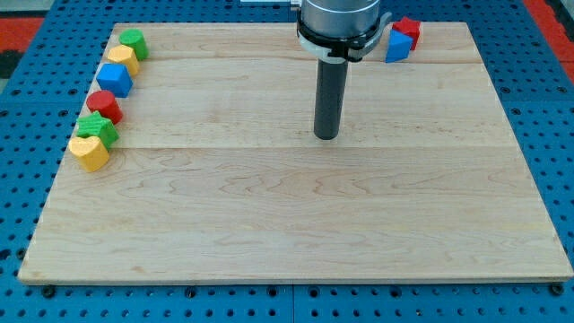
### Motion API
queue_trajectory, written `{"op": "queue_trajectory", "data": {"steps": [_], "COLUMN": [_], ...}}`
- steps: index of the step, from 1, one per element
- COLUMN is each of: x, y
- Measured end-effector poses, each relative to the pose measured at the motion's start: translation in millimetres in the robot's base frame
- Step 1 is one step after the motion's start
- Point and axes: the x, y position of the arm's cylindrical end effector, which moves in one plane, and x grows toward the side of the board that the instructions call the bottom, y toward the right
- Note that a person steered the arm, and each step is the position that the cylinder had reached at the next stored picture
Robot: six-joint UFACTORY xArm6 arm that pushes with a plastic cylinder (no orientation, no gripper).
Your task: Push the yellow heart towards top right
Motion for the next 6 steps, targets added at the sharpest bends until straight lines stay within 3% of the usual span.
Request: {"op": "queue_trajectory", "data": {"steps": [1, 2, 4, 5, 6], "x": [52, 99, 94, 50, 19], "y": [-56, -148, -338, -327, -254]}}
